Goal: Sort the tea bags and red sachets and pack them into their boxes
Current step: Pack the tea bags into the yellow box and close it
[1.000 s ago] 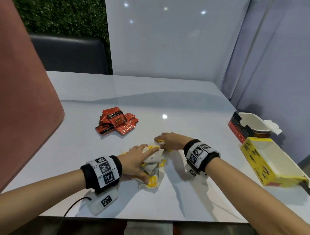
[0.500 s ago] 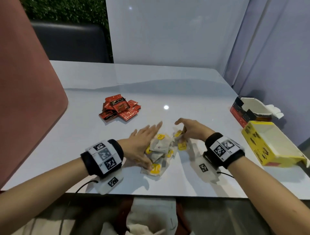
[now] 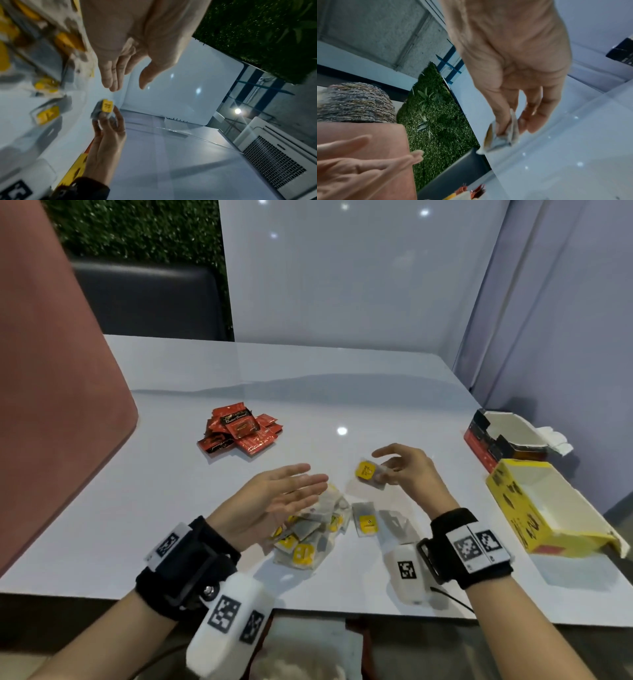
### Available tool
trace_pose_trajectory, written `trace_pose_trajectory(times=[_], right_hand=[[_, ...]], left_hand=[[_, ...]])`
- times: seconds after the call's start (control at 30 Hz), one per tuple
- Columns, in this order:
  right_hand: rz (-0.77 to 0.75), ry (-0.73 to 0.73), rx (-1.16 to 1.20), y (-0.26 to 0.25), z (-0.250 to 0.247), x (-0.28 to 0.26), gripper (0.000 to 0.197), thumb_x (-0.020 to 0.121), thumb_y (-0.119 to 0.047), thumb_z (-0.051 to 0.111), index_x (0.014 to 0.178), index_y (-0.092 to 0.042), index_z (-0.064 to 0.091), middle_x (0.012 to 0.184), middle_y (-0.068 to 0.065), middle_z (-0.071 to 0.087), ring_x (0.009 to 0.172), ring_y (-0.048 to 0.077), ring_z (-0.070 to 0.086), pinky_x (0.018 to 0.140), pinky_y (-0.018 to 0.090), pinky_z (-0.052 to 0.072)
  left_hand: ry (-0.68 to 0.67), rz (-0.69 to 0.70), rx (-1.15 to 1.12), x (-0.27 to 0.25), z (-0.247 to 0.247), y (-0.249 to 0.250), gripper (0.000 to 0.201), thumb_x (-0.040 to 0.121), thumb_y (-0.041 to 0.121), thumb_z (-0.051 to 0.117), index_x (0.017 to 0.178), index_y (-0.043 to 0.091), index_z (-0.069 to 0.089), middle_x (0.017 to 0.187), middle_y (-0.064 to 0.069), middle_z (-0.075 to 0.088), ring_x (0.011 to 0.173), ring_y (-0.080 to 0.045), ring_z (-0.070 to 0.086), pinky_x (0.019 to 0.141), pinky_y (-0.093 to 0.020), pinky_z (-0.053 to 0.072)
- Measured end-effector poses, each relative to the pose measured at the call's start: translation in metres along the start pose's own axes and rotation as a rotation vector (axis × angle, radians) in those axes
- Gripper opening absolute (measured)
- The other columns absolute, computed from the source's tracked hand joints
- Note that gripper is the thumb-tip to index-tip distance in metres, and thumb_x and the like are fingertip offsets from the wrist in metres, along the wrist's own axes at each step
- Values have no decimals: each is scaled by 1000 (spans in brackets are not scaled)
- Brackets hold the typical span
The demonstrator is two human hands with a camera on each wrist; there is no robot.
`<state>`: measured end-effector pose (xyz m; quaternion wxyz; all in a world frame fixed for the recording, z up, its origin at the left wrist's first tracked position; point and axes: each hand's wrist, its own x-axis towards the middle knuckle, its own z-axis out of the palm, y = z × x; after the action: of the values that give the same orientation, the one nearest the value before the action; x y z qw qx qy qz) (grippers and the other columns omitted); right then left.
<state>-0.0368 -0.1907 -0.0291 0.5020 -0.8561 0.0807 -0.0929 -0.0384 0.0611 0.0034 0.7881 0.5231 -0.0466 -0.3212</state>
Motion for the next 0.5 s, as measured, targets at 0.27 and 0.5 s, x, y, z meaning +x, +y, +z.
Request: trace_pose_trajectory(times=[0.27,0.5], right_hand=[[-104,46,279,-49,20,-48,32,73,-15,77,101,-14,60,91,12,66,76,23,67,67,33,58],[11,-306,-536,-43,2,-34,23,86,-14,66,108,-13,58,101,8,62,72,19,60,64,28,54]], left_hand=[[-39,-125,-185,16,61,-12,30,99,23,38,104,-2,56,105,-15,57,105,-25,53,105,-33,37],[41,-76,-216,-7,24,-15,28,98,7,35,109,-7,56,107,-18,68,93,-25,70,78,-29,58]])
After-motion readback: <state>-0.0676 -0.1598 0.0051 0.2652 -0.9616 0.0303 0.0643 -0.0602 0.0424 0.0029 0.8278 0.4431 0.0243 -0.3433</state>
